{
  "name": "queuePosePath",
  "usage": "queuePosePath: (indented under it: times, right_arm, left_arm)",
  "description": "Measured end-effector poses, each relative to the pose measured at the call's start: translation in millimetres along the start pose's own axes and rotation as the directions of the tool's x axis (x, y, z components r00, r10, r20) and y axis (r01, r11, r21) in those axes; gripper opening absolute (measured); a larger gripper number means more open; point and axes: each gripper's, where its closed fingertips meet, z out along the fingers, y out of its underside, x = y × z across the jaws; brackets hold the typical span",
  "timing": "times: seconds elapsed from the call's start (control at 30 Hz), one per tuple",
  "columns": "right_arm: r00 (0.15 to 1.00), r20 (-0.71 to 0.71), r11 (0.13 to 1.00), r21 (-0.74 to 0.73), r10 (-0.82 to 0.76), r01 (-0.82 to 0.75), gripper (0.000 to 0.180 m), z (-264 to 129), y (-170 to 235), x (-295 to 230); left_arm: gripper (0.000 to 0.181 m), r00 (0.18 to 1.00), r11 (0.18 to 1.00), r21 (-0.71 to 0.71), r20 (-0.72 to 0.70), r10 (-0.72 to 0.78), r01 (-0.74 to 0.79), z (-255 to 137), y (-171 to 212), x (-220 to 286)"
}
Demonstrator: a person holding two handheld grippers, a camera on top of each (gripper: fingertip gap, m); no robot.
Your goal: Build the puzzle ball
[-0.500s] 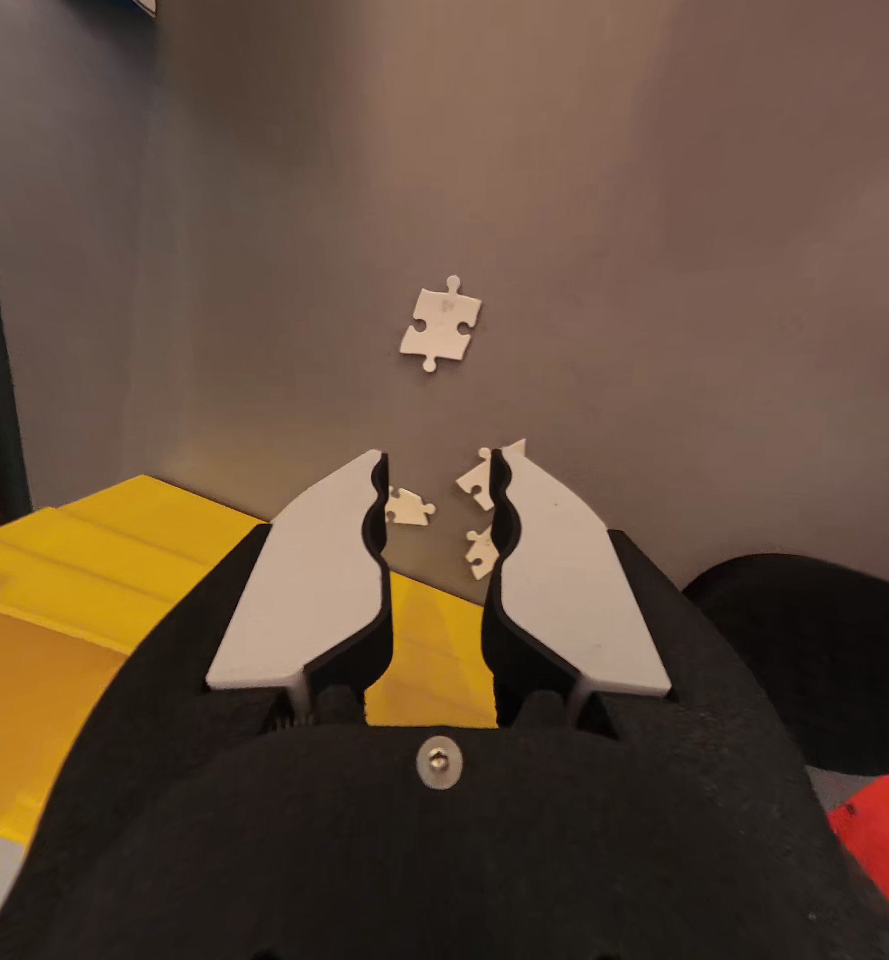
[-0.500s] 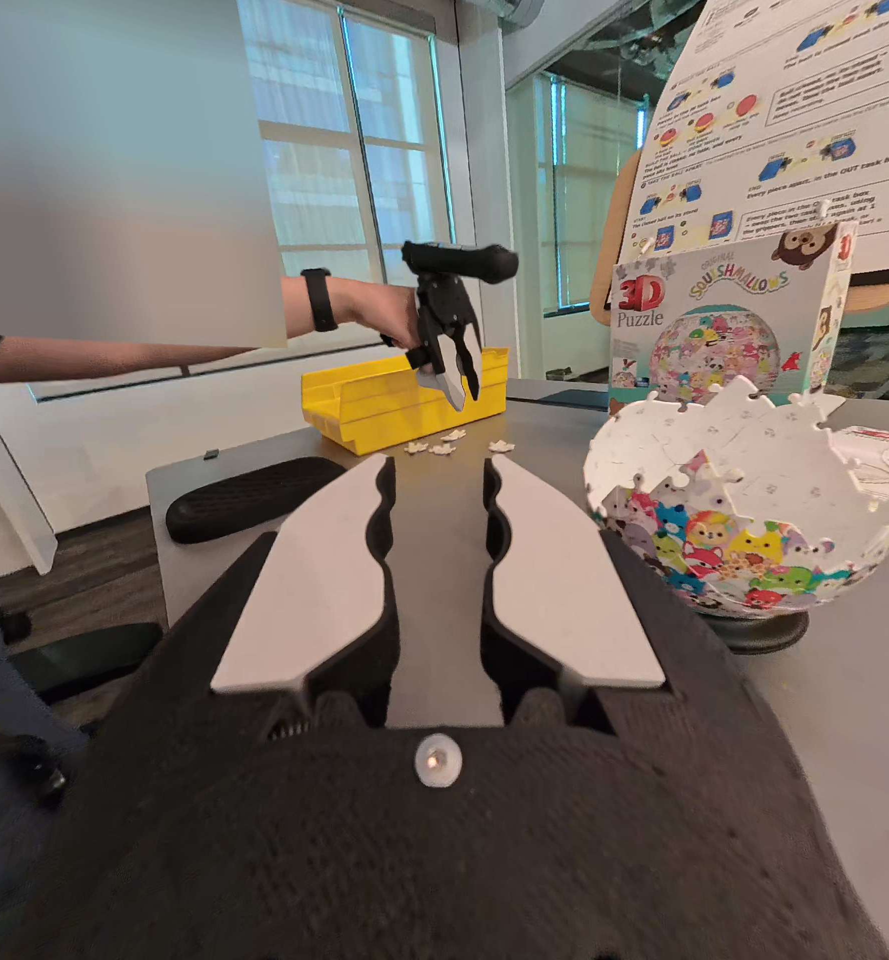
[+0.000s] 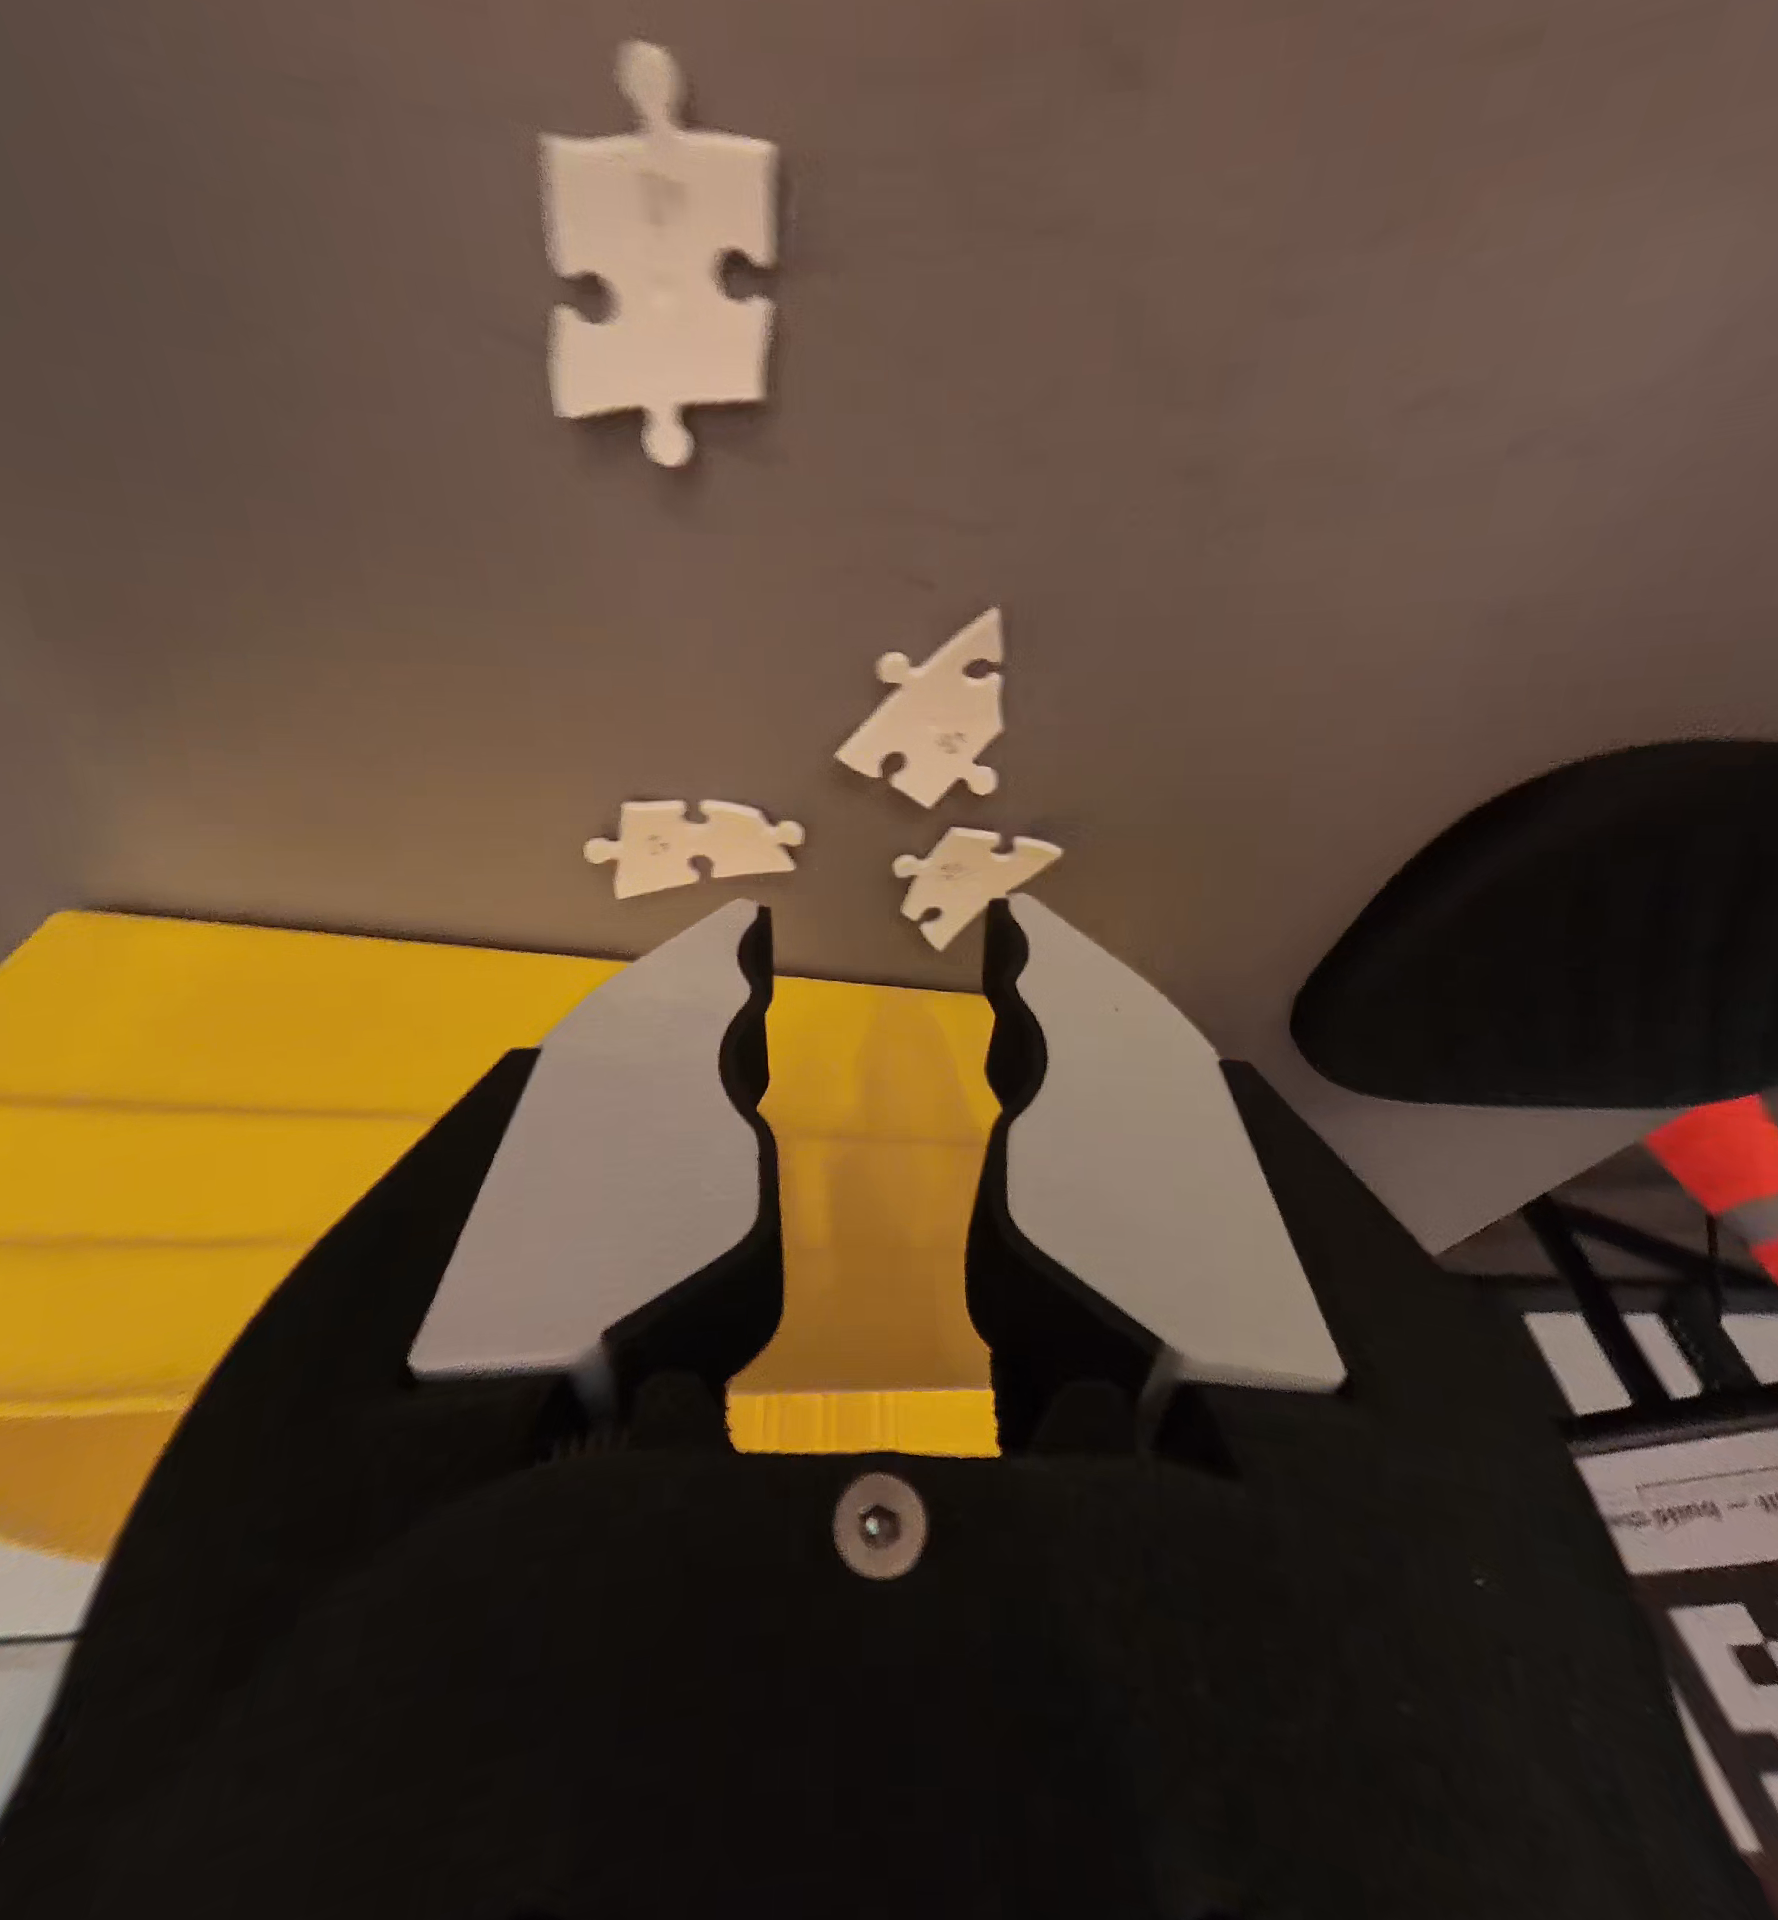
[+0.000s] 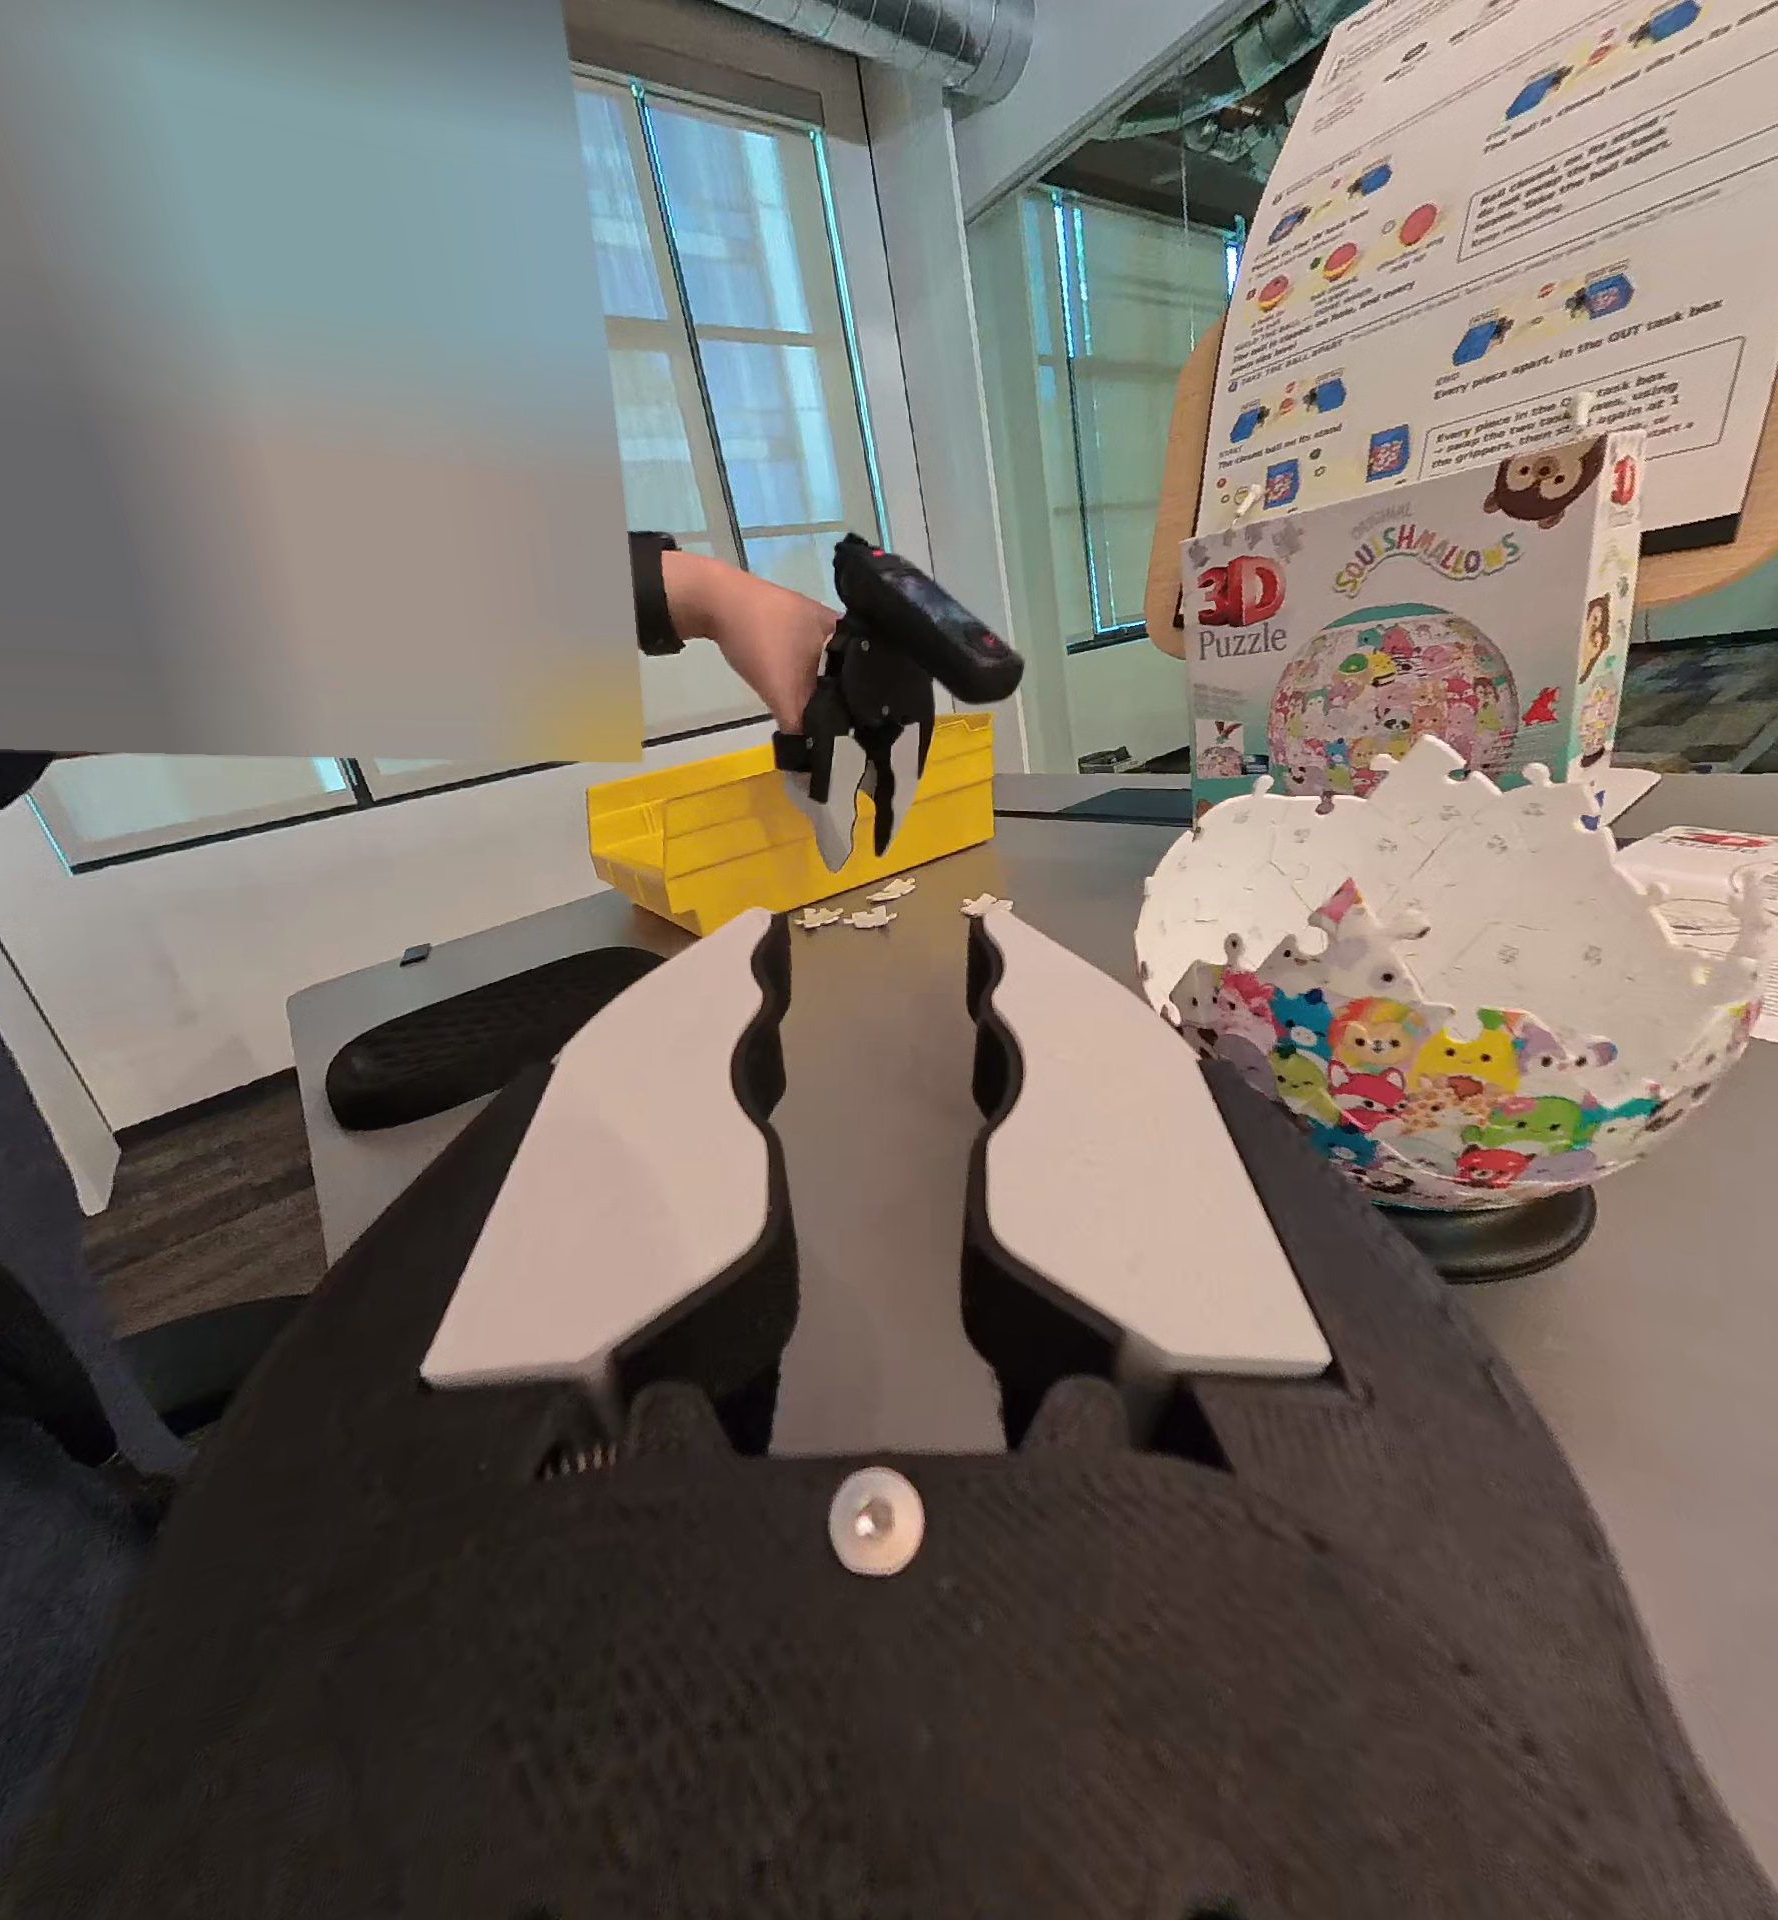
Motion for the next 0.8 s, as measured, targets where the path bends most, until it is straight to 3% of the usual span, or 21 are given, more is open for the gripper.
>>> queuePosePath:
  times: [0.53,0.8]
  right_arm:
    - [0.999,0.011,0.999,0.022,0.039,-0.039,0.033,-2.6,-0.8,3.1]
    - [0.999,0.02,0.999,0.025,0.036,-0.037,0.033,-0.9,1.1,6.0]
  left_arm:
    - [0.039,0.995,0.989,-0.112,-0.009,0.095,-0.095,24.1,16.2,14.7]
    - [0.038,0.995,0.995,0.0,0.02,0.095,-0.095,23.0,-14.3,13.7]
